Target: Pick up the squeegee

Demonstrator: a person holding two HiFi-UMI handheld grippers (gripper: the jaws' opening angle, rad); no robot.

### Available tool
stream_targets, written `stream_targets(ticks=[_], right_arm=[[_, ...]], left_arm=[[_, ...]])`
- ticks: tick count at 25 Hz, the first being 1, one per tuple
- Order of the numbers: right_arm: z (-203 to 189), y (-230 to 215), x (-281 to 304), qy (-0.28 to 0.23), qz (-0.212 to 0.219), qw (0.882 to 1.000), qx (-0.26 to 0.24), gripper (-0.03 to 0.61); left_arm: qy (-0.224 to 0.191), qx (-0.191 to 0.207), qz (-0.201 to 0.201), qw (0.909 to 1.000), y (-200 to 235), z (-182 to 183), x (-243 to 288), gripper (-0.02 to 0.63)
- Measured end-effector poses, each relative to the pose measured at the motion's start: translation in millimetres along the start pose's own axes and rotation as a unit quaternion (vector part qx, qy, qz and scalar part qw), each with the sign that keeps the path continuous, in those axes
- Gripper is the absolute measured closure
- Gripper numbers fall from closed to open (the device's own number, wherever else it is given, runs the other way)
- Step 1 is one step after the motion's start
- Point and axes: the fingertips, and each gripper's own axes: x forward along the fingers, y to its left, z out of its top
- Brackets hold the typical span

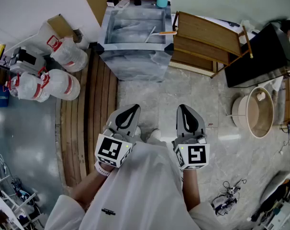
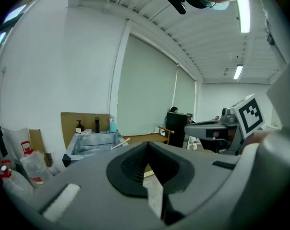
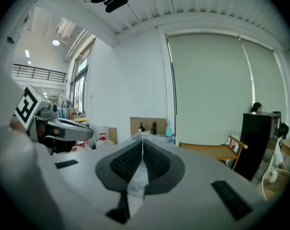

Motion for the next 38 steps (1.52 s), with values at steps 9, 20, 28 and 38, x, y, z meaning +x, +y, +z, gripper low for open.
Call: stream_targets(ticks=[9,20,28,38], right_arm=[[7.4,0.4,-15.5,-0.015,0.002,1.0,0.013,0.571],[-3.9,-28.0,-48.5,-0.016,-0.013,1.0,-0.007,0.571],[-14.9,-41.6,-48.4,-0.014,0.009,1.0,0.007,0.572],[-8.5,-65.4,2.9,-0.011,0.005,1.0,0.002,0.571]], left_arm=[[-0.004,-0.001,0.0,1.0,-7.1,7.6,-4.8,0.609],[-0.001,-0.013,-0.013,0.9998,-37.3,-8.0,11.5,0.609],[-0.001,-0.007,-0.004,1.0,-51.6,-8.0,24.3,0.609],[0.007,-0.02,0.002,0.9998,-12.5,-6.0,65.5,0.609]])
